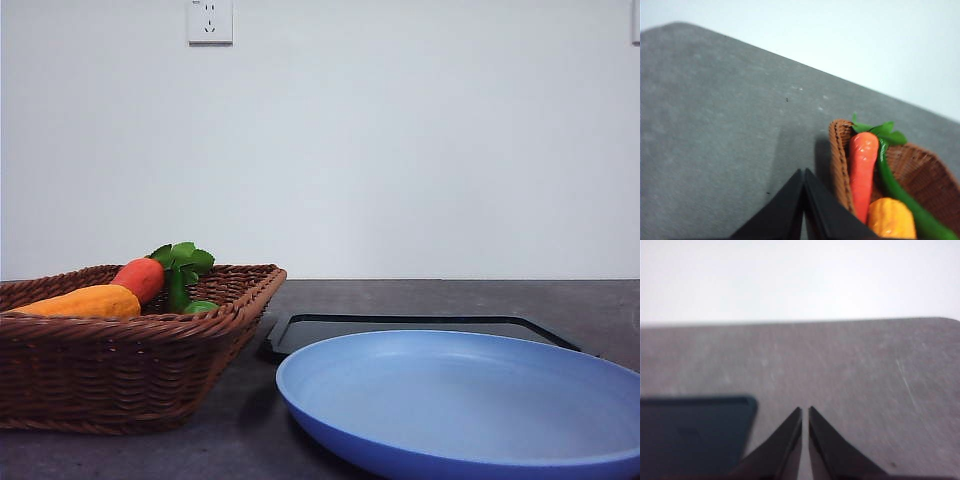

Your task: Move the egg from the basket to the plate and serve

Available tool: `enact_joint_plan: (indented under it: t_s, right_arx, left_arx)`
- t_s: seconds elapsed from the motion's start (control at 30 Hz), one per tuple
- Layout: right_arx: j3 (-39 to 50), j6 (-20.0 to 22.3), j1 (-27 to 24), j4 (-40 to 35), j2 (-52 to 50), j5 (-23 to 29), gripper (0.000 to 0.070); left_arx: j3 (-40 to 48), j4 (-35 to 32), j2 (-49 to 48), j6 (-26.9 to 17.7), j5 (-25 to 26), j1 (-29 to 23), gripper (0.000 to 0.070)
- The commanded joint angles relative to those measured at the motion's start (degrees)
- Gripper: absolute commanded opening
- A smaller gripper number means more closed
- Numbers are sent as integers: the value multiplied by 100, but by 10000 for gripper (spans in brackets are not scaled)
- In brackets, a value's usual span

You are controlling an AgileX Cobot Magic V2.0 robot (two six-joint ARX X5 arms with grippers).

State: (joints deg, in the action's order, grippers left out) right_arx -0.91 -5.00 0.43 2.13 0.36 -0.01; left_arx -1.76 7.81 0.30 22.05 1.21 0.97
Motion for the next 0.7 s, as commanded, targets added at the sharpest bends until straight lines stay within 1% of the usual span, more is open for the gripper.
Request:
enact_joint_plan:
  t_s: [0.0, 0.07, 0.1, 0.17, 0.27, 0.37, 0.47, 0.6, 0.67]
  right_arx:
    - [4, -787, 0, -243, -15, -20, 4]
    - [-31, -1440, 9, -428, -15, -241, 4]
    - [-67, -1618, 9, -454, -15, -338, 4]
    - [-172, -1855, 9, -385, -13, -533, 0]
    - [-466, -2056, 9, 36, -11, -718, 0]
    - [-872, -2050, 9, 584, 56, -726, 0]
    - [-1330, -1989, 9, 1003, 294, -706, 0]
    - [-1867, -1634, 9, 1249, 794, -710, 0]
    - [-2147, -1576, 9, 1437, 1102, -731, 0]
  left_arx:
    - [149, -66, -13, 739, -15, -4, 0]
    - [148, -88, -13, 1020, 24, -4, 0]
    - [140, -100, -13, 1070, 115, -4, 0]
    - [77, -90, -10, 1064, 405, -4, 0]
    - [-142, 25, 45, 1060, 782, -4, 0]
    - [-472, 213, 225, 1049, 1047, -4, 0]
    - [-833, 256, 561, 979, 1400, -4, 0]
    - [-1382, 387, 1211, 659, 1819, -4, 0]
    - [-1683, 550, 1612, 421, 1920, -2, 0]
